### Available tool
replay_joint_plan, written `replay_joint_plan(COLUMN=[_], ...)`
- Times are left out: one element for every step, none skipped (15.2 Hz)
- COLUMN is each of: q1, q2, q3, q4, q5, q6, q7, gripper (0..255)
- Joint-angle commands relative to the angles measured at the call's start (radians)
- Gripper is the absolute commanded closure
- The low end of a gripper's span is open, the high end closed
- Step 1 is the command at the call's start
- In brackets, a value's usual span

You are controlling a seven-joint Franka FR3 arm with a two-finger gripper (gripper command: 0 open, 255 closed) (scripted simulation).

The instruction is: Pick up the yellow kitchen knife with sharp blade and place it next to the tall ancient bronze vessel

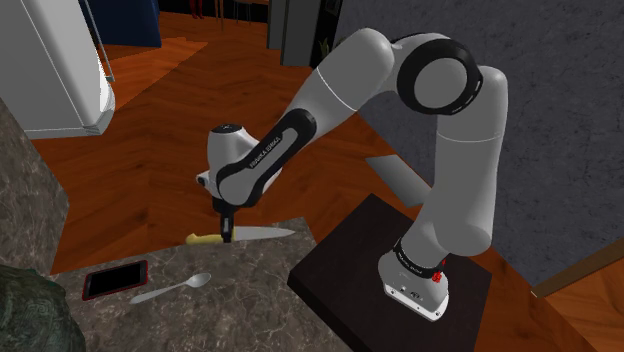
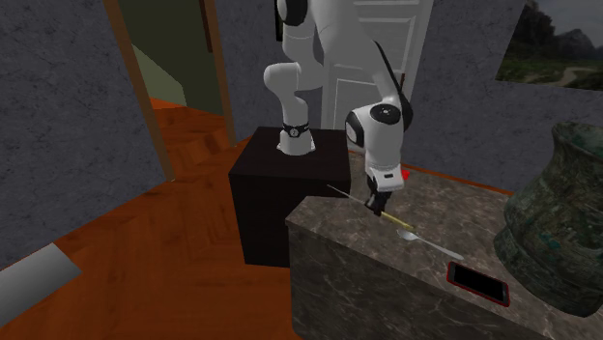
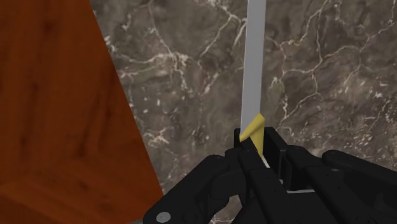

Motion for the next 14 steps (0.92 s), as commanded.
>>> replay_joint_plan(q1=[-0.001,-0.003,-0.004,-0.005,-0.006,-0.007,-0.008,-0.010,-0.011,-0.012,-0.013,-0.014,-0.015,-0.015], q2=[-0.026,-0.037,-0.049,-0.061,-0.072,-0.083,-0.094,-0.105,-0.116,-0.127,-0.137,-0.148,-0.158,-0.168], q3=[0.003,0.004,0.006,0.007,0.008,0.009,0.010,0.011,0.012,0.012,0.013,0.014,0.015,0.015], q4=[-0.003,-0.004,-0.004,-0.005,-0.005,-0.005,-0.005,-0.004,-0.003,-0.002,-0.001,0.000,0.002,0.004], q5=[0.003,0.004,0.006,0.007,0.009,0.010,0.011,0.013,0.014,0.015,0.017,0.018,0.019,0.020], q6=[-0.022,-0.033,-0.044,-0.055,-0.066,-0.077,-0.088,-0.100,-0.111,-0.123,-0.134,-0.146,-0.157,-0.169], q7=[0.003,0.004,0.005,0.006,0.007,0.007,0.008,0.009,0.010,0.011,0.012,0.012,0.013,0.014], gripper=[255,255,255,255,255,255,255,255,255,255,255,255,255,255])
